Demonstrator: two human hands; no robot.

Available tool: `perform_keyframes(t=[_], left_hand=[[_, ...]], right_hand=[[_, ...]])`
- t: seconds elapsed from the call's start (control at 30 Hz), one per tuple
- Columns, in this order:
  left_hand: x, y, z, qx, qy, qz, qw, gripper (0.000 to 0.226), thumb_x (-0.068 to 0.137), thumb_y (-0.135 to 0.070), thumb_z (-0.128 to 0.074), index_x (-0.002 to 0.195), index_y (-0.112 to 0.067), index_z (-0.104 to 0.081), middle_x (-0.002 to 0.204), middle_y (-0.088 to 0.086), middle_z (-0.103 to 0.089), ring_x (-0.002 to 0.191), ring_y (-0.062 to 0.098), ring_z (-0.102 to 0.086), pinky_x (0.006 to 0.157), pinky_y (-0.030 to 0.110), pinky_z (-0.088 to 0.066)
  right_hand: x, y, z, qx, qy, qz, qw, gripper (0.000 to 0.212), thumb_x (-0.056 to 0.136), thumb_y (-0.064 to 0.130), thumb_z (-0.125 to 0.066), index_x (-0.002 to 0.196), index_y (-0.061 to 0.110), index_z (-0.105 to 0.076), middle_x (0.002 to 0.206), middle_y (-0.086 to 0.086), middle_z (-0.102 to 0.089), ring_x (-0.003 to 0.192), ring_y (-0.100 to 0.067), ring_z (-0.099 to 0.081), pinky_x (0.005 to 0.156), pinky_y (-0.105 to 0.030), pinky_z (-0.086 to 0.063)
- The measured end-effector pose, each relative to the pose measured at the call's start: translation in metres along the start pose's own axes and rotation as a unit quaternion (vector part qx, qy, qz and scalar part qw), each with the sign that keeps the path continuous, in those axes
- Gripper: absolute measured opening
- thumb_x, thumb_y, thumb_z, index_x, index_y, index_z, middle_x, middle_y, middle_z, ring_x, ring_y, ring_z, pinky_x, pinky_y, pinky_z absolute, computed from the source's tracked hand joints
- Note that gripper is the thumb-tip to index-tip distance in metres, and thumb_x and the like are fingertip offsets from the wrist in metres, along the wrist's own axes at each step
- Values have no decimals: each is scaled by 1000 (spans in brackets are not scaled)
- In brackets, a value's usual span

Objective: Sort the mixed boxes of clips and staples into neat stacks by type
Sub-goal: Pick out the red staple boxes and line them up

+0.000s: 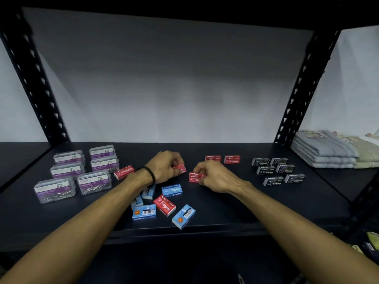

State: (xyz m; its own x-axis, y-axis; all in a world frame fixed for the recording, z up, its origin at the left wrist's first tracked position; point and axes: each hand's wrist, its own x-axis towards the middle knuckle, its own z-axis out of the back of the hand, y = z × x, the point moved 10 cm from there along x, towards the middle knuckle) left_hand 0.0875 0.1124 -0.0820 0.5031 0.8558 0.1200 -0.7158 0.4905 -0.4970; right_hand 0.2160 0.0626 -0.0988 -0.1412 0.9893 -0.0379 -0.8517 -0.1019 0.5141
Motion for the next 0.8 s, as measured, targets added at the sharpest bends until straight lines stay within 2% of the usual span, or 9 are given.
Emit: perform_keyframes(t=[0.1, 0.2, 0.37, 0.53, 0.63, 0.73, 0.8], left_hand=[[-4, 2, 9, -66, -26, 14, 997, 21, 79, -5, -72, 95, -17, -64, 85, 0, -67, 65, 10, -61, 55, 19, -47], [-7, 5, 11, -80, -29, 12, 996, 26, 79, -2, -71, 96, -20, -60, 88, 0, -67, 71, 17, -65, 58, 26, -54], [-12, 2, 7, -39, 0, -10, 999, 44, 85, -3, -66, 121, -27, -59, 101, -10, -60, 69, 1, -57, 60, 12, -44], [-11, 11, 10, -50, -16, 11, 999, 26, 83, -9, -71, 100, -29, -66, 88, -8, -65, 68, 5, -60, 64, 20, -48], [-14, 16, 10, -34, -25, 12, 999, 22, 82, -13, -73, 93, -29, -65, 87, -9, -67, 69, 3, -62, 65, 22, -53], [-18, 17, 9, -9, -29, -2, 1000, 23, 81, -15, -75, 93, -31, -63, 95, -13, -67, 82, 5, -64, 78, 31, -56], [-19, 18, 8, 0, -23, -4, 1000, 26, 82, -15, -73, 100, -29, -63, 100, -13, -66, 85, 5, -62, 77, 24, -52]], right_hand=[[0, 2, 1, -1, -8, 2, 1000, 35, 89, 5, -65, 122, 16, -66, 120, 0, -66, 98, -9, -59, 79, -21, -44], [-1, 3, 2, 0, -13, 5, 1000, 34, 89, 5, -65, 121, 16, -66, 117, 1, -66, 97, -9, -59, 79, -21, -44], [-2, 4, 1, -1, -5, 0, 1000, 34, 91, 7, -66, 123, 16, -65, 119, 2, -64, 100, -9, -58, 81, -21, -44], [-3, 5, 2, -2, -4, 1, 1000, 30, 91, 9, -66, 120, 17, -66, 118, 1, -65, 100, -11, -61, 82, -22, -47], [-3, 6, 3, -5, -7, 5, 1000, 28, 91, 8, -65, 118, 16, -67, 114, 1, -66, 100, -12, -62, 84, -24, -48], [-4, 7, 3, -8, -11, 7, 1000, 29, 91, 7, -64, 118, 15, -67, 113, 0, -66, 98, -12, -61, 82, -22, -47], [-3, 7, 3, -9, -8, 7, 1000, 30, 91, 7, -65, 120, 16, -66, 115, 1, -66, 98, -11, -60, 82, -23, -47]])
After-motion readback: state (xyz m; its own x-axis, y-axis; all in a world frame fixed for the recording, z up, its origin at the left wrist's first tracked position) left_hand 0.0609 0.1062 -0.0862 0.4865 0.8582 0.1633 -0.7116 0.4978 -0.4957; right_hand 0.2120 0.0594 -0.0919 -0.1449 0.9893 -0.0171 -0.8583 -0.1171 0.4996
